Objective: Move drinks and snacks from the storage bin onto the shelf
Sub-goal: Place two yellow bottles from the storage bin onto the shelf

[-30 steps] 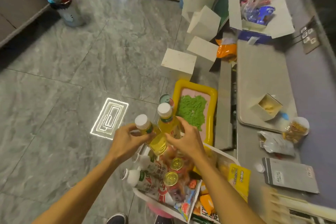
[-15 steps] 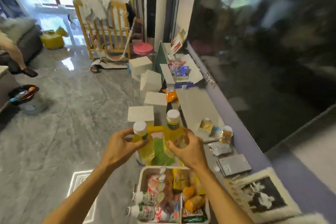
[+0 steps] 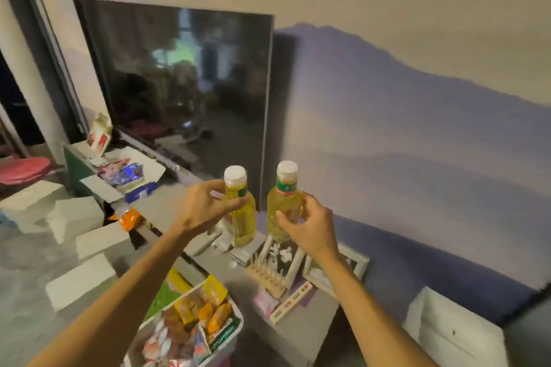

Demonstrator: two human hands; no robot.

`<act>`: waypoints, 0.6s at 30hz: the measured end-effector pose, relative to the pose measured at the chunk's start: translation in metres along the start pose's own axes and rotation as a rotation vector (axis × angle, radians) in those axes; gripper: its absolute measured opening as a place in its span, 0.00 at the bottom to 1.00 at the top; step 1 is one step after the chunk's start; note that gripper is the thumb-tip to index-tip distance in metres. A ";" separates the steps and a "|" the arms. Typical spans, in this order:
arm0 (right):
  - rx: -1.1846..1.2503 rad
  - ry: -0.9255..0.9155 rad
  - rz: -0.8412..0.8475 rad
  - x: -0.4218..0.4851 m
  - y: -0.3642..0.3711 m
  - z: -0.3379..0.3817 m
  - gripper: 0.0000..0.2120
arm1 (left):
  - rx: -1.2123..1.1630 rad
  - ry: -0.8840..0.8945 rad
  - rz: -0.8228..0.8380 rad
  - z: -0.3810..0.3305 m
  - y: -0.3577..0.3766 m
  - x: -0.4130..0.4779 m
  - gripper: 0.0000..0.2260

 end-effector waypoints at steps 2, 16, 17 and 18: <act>-0.049 0.013 -0.092 -0.013 -0.071 -0.012 0.23 | -0.017 0.053 0.058 -0.046 0.051 -0.006 0.21; -0.229 0.274 -0.522 -0.169 -0.502 -0.161 0.28 | -0.163 0.215 0.484 -0.302 0.396 -0.192 0.18; -0.245 0.292 -0.545 -0.178 -0.520 -0.170 0.28 | -0.169 0.223 0.516 -0.312 0.418 -0.203 0.20; -0.259 0.316 -0.564 -0.187 -0.536 -0.180 0.29 | -0.172 0.220 0.545 -0.320 0.441 -0.213 0.22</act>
Point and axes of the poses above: each hand's wrist, its own x-axis towards the middle knuckle, its own y-axis out of the palm, z = x × y, the point moved 10 cm from there along x, towards the middle knuckle, and after that the axes turned 9 degrees about -z, right-handed, at the moved point
